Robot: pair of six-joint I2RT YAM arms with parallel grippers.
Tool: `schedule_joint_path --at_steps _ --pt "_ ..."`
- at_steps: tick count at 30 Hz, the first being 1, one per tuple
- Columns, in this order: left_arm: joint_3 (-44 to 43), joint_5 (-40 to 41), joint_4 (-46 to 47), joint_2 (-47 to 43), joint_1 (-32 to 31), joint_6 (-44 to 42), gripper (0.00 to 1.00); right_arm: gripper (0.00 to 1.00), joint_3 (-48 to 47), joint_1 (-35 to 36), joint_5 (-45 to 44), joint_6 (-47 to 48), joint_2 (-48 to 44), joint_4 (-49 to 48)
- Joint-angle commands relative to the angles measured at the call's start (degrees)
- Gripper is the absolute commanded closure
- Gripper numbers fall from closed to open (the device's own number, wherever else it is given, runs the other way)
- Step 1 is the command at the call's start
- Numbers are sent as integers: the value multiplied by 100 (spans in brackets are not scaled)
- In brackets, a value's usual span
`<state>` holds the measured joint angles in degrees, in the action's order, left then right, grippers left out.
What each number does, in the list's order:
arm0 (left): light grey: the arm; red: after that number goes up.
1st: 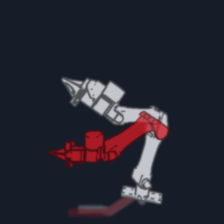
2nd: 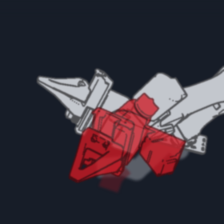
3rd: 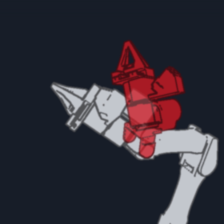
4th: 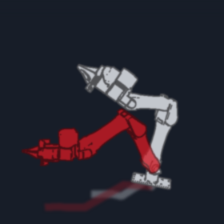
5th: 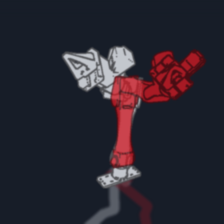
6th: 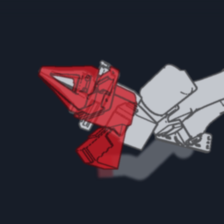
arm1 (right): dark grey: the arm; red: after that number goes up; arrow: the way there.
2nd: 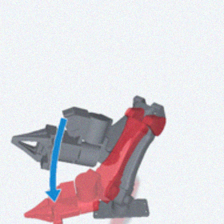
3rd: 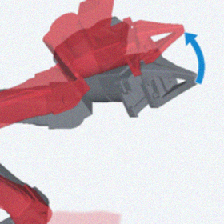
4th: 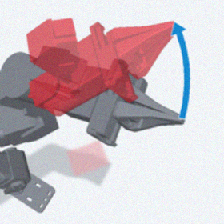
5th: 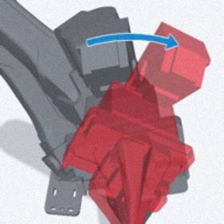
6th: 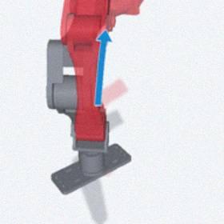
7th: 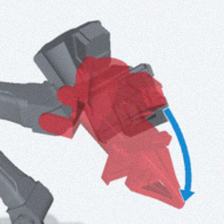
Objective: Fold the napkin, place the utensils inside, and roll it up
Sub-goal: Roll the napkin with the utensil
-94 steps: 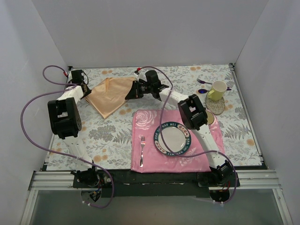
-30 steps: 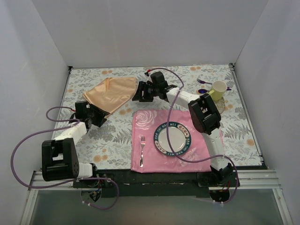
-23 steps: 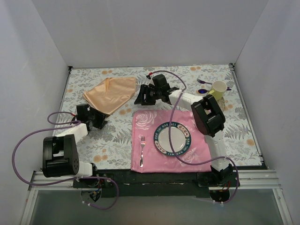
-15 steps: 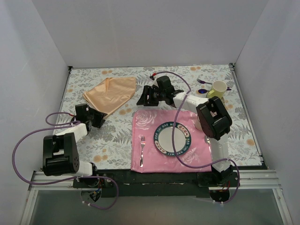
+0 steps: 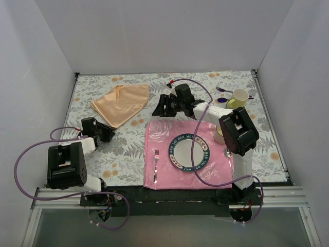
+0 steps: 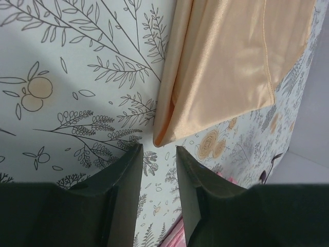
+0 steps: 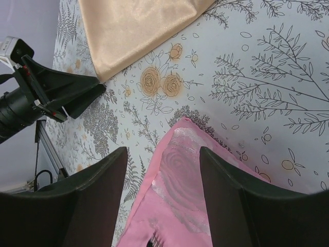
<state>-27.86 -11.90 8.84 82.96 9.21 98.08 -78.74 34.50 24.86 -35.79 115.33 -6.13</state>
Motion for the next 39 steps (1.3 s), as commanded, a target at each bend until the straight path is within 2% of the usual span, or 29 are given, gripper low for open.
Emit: schedule_joint_path --at_steps 1,11,20,26,33,39 --pt "-1 74 117 80 10 -158 68 33 -63 -31 186 -15 -177 -257" --pt "-35 127 311 353 19 -202 78 33 -80 -93 273 37 -177 -213" --pt "-36 -303 443 388 10 -202 100 33 -247 -119 379 116 -90 -90" --pt "166 -620 399 221 -226 43 100 34 -309 -119 98 547 -116 121" --pt "649 -726 162 -437 -534 351 100 34 -203 -119 80 748 -142 112" --pt "1054 -805 -49 -1115 -1105 755 99 34 -177 -102 -8 1363 -177 296"
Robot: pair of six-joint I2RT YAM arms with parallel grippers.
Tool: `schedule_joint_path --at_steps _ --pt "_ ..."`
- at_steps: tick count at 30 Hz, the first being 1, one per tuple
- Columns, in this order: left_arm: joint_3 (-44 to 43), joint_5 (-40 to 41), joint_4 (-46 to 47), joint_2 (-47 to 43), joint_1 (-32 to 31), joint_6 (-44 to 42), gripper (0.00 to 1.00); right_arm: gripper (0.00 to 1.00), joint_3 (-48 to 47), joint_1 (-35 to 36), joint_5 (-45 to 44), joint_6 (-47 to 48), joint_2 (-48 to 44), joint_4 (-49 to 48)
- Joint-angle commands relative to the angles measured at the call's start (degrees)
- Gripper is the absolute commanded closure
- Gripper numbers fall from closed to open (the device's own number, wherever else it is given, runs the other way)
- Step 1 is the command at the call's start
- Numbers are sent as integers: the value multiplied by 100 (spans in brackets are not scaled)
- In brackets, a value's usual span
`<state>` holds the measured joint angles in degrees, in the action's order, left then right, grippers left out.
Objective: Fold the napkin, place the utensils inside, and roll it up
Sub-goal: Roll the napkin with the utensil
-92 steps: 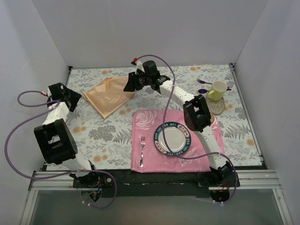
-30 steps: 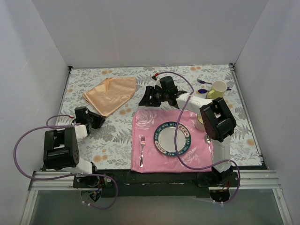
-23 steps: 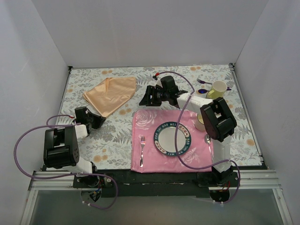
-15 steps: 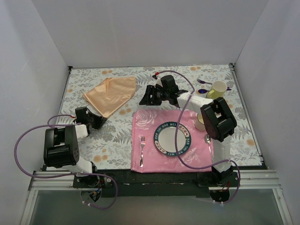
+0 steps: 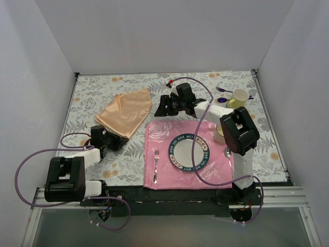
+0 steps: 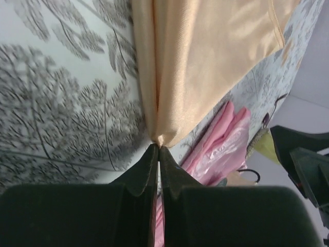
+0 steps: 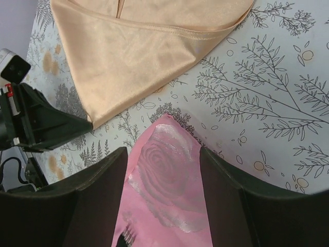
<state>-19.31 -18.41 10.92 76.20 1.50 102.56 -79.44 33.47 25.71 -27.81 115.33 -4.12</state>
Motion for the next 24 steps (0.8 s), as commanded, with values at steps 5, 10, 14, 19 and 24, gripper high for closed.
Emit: schedule_joint_path --at_steps 5,10,14,19,24 --pt "191 -250 -678 -965 -563 264 79 33 -291 115 -181 1084 -160 368" --pt "-387 126 -1749 -1686 -545 -306 45 30 -712 457 -609 2241 -46 596" --pt "-1422 906 -2988 -1855 -195 -1044 26 24 -1161 1027 -1313 3181 77 1070" --pt "-1962 1236 -3588 -1496 1243 -1072 17 20 -1600 1688 -2183 4028 279 1168" --pt "-2296 699 -3360 -538 1661 -827 22 20 -2382 2198 -2518 4494 745 1510"
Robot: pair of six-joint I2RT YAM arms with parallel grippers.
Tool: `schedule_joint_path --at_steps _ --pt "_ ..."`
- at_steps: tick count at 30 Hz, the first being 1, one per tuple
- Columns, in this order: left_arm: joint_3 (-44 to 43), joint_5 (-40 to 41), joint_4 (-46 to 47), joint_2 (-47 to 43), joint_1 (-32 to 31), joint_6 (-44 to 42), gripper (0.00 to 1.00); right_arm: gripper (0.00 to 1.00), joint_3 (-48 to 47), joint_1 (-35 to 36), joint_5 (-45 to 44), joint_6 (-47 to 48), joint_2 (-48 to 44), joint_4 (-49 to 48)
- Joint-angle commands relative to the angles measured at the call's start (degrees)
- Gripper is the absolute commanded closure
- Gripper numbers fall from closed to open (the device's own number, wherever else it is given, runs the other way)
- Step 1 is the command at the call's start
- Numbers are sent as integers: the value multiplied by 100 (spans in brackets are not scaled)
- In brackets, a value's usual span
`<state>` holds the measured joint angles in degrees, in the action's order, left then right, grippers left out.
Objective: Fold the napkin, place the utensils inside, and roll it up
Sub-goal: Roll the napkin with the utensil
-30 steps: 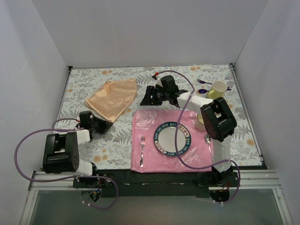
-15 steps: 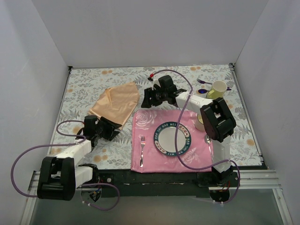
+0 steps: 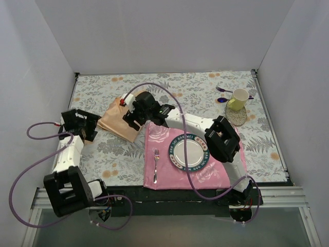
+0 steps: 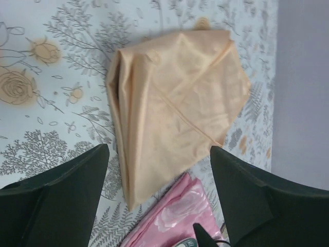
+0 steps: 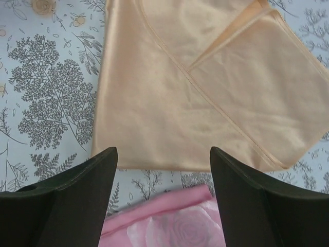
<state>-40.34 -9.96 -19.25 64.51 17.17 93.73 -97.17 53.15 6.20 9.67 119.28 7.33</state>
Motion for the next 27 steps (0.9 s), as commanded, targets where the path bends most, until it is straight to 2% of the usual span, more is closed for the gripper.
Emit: schedule_joint_path --at_steps 1,5,6,9,13,19,27 --pt "-142 -182 -178 816 94 75 25 20 -698 353 -584 834 419 400" --pt "385 -550 1121 923 94 128 38 21 -944 609 -1023 1405 771 480" --pt "647 -621 1760 923 94 67 38 22 -962 618 -1059 1510 807 453" --pt "747 -560 2187 1010 94 -135 38 22 -980 671 -972 1503 824 286" --pt "624 -244 2074 1300 94 -276 37 23 -989 680 -813 1450 807 304" --pt "668 -24 2364 1722 94 -496 44 22 -1094 680 -735 1415 877 286" --pt "492 274 2584 1951 102 -1593 47 22 -1173 680 -655 1327 948 260"
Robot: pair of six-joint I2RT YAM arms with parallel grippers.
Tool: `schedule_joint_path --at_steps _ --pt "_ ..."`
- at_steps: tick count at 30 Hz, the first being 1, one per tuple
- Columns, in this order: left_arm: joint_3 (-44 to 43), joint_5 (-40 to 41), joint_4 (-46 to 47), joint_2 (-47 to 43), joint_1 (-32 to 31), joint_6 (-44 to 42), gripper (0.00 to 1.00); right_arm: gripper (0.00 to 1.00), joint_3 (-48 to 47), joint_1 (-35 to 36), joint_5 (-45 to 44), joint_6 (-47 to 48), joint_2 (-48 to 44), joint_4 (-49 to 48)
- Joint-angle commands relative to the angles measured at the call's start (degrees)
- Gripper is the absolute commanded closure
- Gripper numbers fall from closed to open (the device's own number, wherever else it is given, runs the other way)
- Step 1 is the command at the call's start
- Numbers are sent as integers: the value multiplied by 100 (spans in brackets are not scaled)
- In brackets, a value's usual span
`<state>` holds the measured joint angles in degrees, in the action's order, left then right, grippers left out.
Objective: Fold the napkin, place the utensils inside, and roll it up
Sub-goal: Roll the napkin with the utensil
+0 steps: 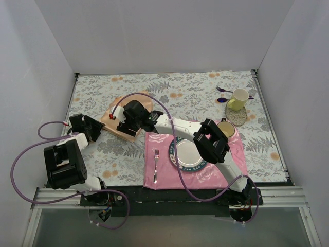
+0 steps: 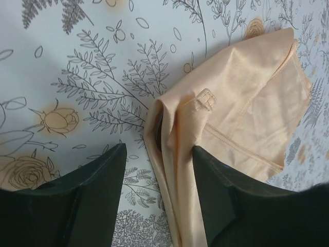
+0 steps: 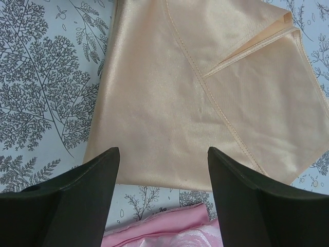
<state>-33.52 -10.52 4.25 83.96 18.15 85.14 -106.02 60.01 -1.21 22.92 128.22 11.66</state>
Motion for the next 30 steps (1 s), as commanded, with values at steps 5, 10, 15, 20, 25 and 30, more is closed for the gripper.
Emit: schedule_joint_path --at_steps 5,10,15,20,25,30 --pt "-76 192 585 286 -5 -885 50 22 -332 -7 77 -68 97 -226" --pt "-216 -29 709 665 4 -859 57 23 -376 -7 86 -60 176 -252" --pt "-375 -37 718 762 -5 -885 62 23 -498 11 86 -42 343 -322" --pt "-428 6 612 735 -13 -965 61 23 -613 20 86 -94 440 -287" --pt "-287 -29 656 700 -22 -938 67 24 -587 81 253 -77 379 -392" --pt "-365 -46 568 665 -22 -956 76 21 -840 239 157 186 536 -341"
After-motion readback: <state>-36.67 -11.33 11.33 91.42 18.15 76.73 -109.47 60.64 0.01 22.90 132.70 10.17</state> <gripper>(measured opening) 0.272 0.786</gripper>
